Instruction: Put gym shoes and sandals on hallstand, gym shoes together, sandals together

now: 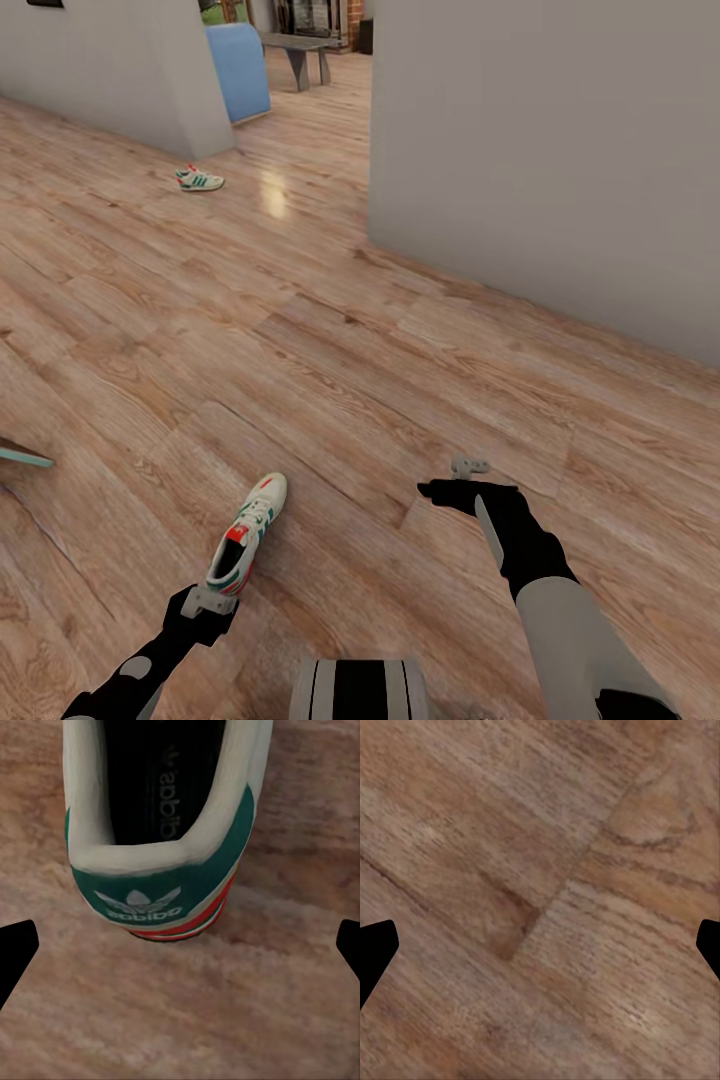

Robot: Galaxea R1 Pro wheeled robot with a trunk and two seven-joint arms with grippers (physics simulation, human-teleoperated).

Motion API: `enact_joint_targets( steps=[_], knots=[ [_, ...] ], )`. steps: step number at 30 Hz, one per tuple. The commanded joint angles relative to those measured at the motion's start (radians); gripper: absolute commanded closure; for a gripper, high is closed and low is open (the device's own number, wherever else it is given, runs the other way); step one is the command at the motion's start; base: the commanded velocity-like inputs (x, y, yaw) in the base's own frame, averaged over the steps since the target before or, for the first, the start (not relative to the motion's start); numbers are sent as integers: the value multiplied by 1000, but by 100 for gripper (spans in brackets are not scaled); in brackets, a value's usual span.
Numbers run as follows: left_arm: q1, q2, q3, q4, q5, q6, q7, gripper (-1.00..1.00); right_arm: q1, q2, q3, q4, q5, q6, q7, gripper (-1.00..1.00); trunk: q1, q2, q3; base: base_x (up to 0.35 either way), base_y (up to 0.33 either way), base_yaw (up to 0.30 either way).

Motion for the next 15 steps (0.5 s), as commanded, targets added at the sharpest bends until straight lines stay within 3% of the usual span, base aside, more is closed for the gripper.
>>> enact_joint_targets(
  steps=[1,5,15],
  knots=[
    [-1,0,9,0,-4,-3,-7,-100,0,1,-5,-1,11,4,9,-100,0,0,-2,0,0,0],
    [-1,0,9,0,-4,-3,-7,-100,0,1,-5,-1,11,4,9,-100,0,0,-6,0,0,0],
    [-1,0,9,0,-4,-3,-7,-100,0,1,-5,-1,11,4,9,-100,3,-2,-44,0,0,0]
  ],
)
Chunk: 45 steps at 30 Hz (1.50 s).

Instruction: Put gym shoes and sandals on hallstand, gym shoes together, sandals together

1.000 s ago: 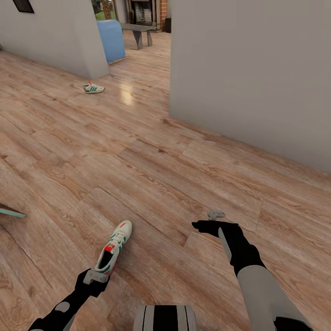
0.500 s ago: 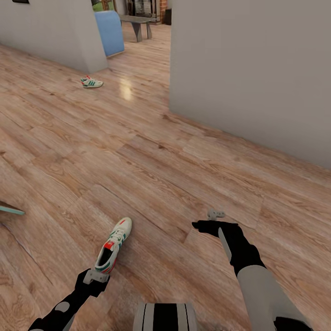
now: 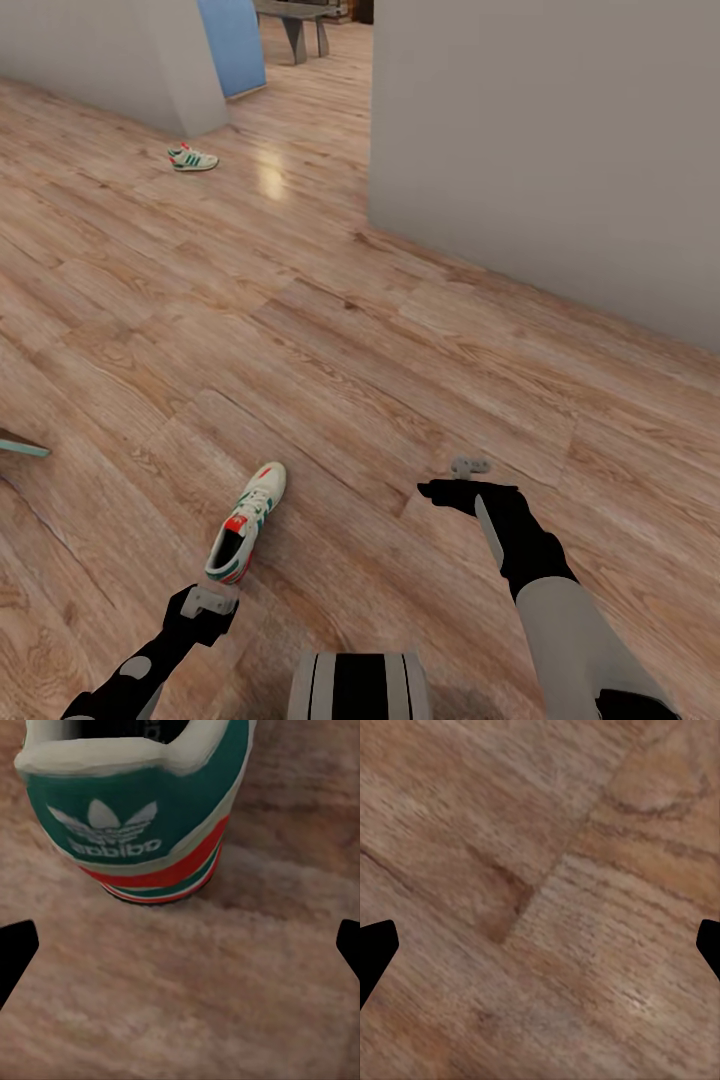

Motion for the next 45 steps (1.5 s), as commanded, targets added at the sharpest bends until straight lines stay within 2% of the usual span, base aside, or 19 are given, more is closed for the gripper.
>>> enact_joint_targets(
  steps=[1,14,45],
  knots=[
    [-1,0,9,0,-4,-3,-7,-100,0,1,-5,-2,11,4,9,-100,0,0,-2,0,0,0],
    [-1,0,9,0,-3,-2,-7,-100,0,1,-5,-2,11,4,9,-100,0,0,-17,0,0,0],
    [-1,0,10,0,-3,-1,-6,-100,0,1,-5,-2,11,4,9,-100,0,0,-18,57,18,0]
  ],
)
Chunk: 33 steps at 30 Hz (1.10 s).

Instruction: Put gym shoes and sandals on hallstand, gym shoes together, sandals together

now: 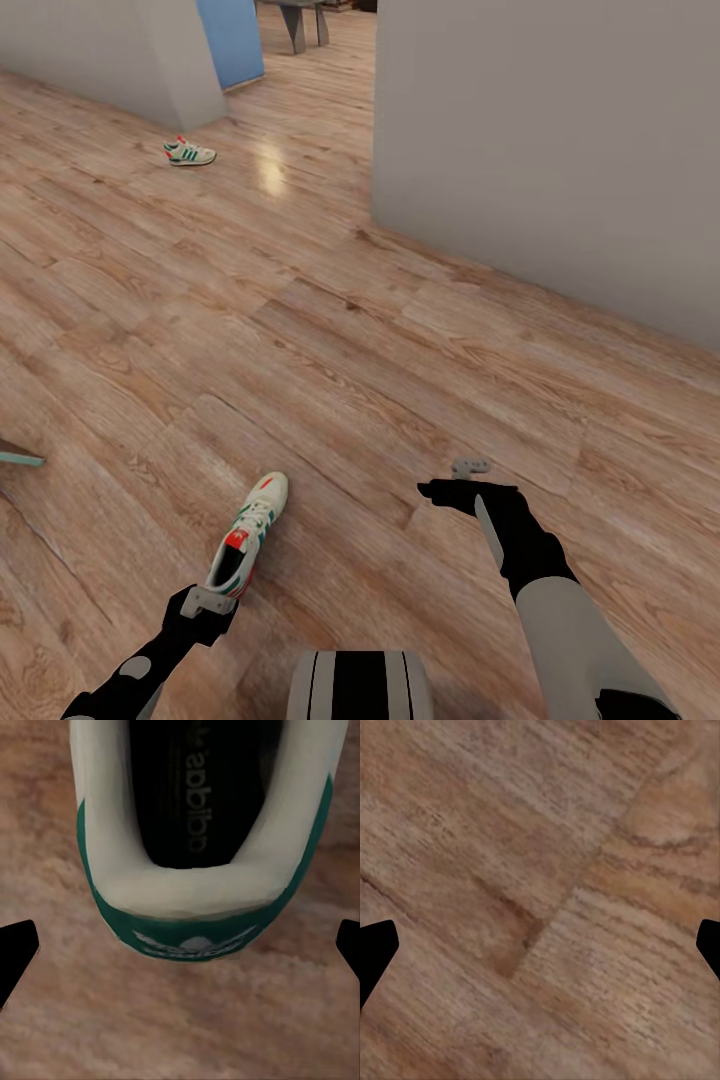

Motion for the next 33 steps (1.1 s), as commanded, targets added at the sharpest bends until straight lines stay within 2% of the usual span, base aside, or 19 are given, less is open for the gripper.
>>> enact_joint_targets(
  steps=[1,22,29,33],
  knots=[
    [-1,0,9,0,-4,-3,-7,-100,0,1,-5,-2,11,4,9,-100,0,0,-1,48,0,0],
    [-1,-2,9,-1,-4,-3,-8,-100,0,1,-5,-2,11,4,9,-100,0,0,-1,7,0,0],
    [-1,-1,9,-1,-4,-2,-8,-100,0,1,-5,-2,11,4,9,-100,3,-2,-28,0,0,0],
    [-1,-2,9,-1,-4,-1,-8,-100,0,1,-5,-2,11,4,9,-100,3,-2,-29,0,0,0]
  ],
)
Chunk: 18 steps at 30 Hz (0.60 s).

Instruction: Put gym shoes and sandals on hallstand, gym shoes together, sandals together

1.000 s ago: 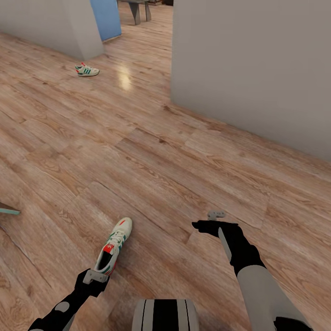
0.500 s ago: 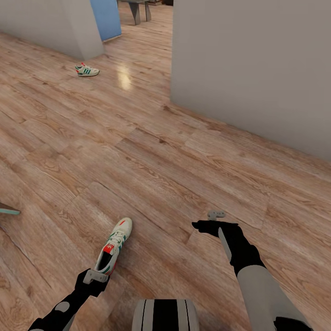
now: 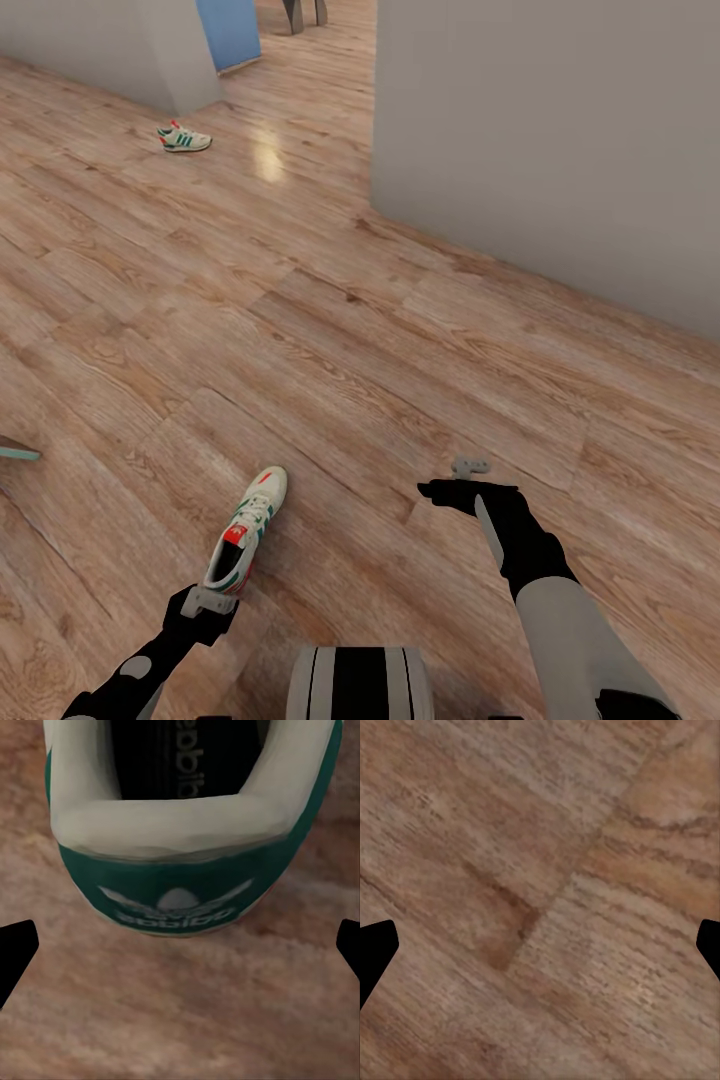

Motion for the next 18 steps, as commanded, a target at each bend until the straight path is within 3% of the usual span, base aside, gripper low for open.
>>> enact_joint_targets(
  steps=[1,12,18],
  knots=[
    [0,0,9,0,-4,-3,-8,-100,0,1,-5,-1,11,4,9,-100,0,0,-1,0,0,0],
    [0,0,9,0,-4,-3,-7,-100,0,1,-5,-1,11,4,9,-100,0,0,-8,0,0,0],
    [0,0,10,0,-4,-1,-7,-100,0,1,-5,-1,11,4,9,-100,0,0,-8,183,0,0]
  ],
)
